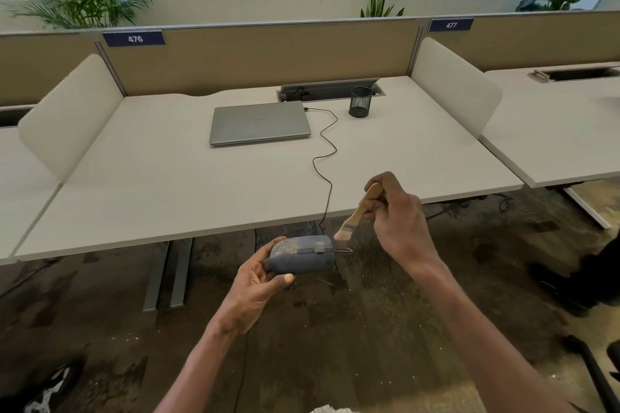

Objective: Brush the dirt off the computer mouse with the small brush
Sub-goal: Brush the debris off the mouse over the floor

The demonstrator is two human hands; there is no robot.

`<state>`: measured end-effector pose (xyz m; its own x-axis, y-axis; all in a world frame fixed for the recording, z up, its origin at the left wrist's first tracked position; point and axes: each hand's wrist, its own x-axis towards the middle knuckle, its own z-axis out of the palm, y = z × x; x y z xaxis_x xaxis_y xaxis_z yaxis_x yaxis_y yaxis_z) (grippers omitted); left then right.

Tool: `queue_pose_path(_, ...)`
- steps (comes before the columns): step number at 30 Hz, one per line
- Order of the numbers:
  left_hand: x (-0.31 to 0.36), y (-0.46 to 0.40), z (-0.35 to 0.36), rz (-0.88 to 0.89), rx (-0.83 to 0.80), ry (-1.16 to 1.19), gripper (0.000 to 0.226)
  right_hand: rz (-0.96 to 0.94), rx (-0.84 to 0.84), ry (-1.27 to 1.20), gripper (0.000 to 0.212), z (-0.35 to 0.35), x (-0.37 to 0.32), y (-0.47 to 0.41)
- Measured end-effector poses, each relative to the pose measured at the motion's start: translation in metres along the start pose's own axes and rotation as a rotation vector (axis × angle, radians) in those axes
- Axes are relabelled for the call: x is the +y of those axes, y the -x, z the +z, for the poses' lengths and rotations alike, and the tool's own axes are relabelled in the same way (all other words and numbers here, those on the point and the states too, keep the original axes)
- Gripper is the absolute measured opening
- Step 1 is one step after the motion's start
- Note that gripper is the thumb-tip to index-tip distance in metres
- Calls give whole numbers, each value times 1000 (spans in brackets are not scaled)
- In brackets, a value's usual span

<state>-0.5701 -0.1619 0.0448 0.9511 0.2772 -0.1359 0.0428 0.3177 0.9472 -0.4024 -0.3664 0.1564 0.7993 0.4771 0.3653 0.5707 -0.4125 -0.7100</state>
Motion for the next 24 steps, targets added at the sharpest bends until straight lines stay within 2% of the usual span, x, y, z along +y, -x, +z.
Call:
queue_pose_path(5, 2, 2, 3, -7, -3, 0, 72, -25, -79, -31, 36, -1, -4, 2)
queue_pose_path(9, 3, 4, 6, -10, 2, -19, 73, -61, -3, -21, 35, -2, -7, 5)
queue_pose_path(12, 5, 5, 8, -17, -2, -47, 75, -106, -23, -91, 36, -2, -14, 5)
queue_pose_path(17, 9, 6, 16, -32, -12, -63, 103, -134, -179, -129, 34, 6, -24, 6)
queue_pose_path(22, 7, 8, 13, -32, -16, -76, 79, -220, -101, -50, 34, 12, -31, 7)
queue_pose_path(24, 6, 9, 12, -28, -15, -84, 77, -237, -147, -74, 34, 12, -34, 8)
